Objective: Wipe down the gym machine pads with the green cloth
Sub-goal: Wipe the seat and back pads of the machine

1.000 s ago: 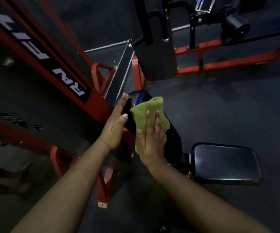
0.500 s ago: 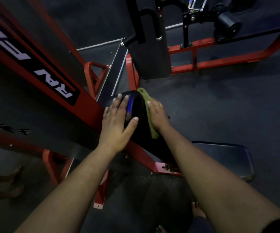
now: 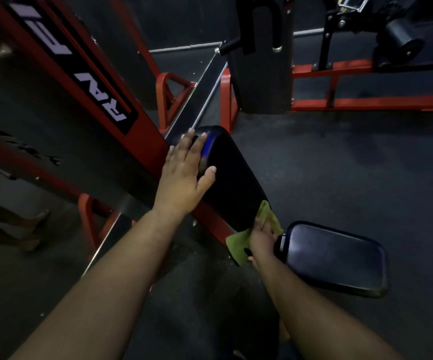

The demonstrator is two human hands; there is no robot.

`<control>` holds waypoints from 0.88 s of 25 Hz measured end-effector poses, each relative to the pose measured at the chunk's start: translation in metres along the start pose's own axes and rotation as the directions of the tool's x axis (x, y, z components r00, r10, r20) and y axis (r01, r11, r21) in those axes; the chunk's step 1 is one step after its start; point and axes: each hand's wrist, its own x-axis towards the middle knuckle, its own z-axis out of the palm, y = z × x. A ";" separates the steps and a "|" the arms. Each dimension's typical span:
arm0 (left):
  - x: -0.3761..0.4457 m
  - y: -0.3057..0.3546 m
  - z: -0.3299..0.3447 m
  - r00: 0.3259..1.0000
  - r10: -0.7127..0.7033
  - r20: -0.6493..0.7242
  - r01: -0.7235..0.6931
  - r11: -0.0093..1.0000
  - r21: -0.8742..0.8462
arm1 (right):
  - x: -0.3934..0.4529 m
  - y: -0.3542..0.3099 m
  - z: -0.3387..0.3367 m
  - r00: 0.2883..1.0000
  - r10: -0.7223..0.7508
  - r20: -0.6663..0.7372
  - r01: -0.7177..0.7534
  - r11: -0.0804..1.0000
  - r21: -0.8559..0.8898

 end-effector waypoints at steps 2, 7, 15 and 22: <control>-0.004 0.006 -0.002 0.999 -0.033 0.016 0.033 0.999 0.022 | -0.024 -0.017 -0.005 0.988 -0.144 0.054 0.143 0.989 0.029; -0.037 0.024 -0.004 0.986 -0.153 0.059 0.143 0.979 0.146 | -0.063 -0.044 -0.059 0.804 -0.554 0.219 0.591 0.699 -0.402; -0.174 0.058 0.019 0.928 -0.313 0.203 0.288 0.947 0.144 | -0.130 -0.010 -0.111 0.671 -0.609 0.422 0.697 0.324 -0.640; -0.311 0.098 0.034 0.771 -0.603 0.205 0.581 0.798 0.162 | -0.164 0.021 -0.113 0.505 -0.486 0.714 0.825 0.026 -0.565</control>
